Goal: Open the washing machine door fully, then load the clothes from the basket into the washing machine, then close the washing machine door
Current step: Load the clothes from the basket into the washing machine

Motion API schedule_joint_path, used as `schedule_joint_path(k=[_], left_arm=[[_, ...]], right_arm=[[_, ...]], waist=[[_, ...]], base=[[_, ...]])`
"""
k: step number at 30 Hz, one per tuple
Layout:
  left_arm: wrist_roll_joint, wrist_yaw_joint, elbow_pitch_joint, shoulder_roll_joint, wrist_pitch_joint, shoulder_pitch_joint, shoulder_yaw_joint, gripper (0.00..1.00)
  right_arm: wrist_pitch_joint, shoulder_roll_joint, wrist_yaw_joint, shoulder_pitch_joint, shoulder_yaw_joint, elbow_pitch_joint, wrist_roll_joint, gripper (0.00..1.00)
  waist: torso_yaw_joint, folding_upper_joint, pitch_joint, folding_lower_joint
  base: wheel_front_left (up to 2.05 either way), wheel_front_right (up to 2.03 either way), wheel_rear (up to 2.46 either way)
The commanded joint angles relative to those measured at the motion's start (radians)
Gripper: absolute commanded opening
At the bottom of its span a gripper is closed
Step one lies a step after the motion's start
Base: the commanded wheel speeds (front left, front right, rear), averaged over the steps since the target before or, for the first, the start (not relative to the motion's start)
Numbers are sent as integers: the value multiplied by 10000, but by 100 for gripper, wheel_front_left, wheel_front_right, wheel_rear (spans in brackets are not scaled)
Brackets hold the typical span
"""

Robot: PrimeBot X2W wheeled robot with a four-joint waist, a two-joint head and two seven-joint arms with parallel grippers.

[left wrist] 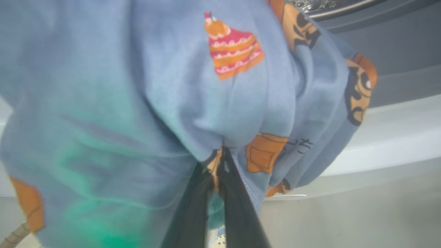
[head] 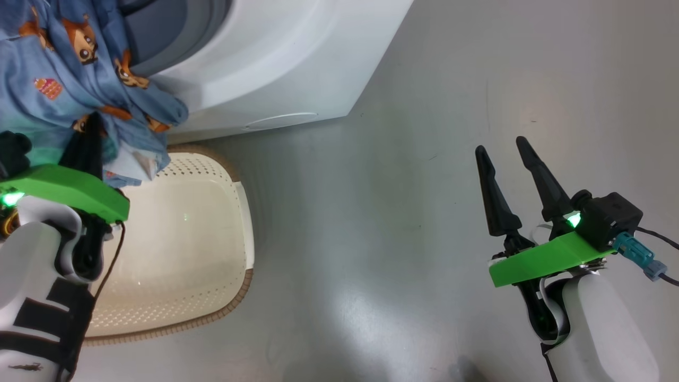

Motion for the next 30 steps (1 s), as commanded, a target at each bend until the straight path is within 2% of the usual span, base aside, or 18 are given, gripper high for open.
schedule_joint_path(k=[1,5,16,21,30], left_arm=[[-181,-15,-265,520,-53,-83,288,0],[-196,-15,-654,518,-53,204,458,0],[799,-15,-2991,63,-53,1557,2355,0],[1049,-15,-3364,62,-53,1463,2476,0],[1131,-15,-3434,355,-53,543,2101,0]], right_arm=[[-48,56,16,125,142,-251,-98,100],[-48,71,16,138,37,-282,-112,100],[-48,151,16,136,-98,-343,-127,100],[-48,170,16,109,-85,-317,-108,100],[-48,202,16,166,24,-227,-19,100]], waist=[[40,0,-12,0],[140,0,-68,0],[444,0,-75,0],[470,0,-120,0],[387,0,-352,0]], base=[[0,0,0],[0,0,0],[0,0,0],[0,0,0],[0,0,0]])
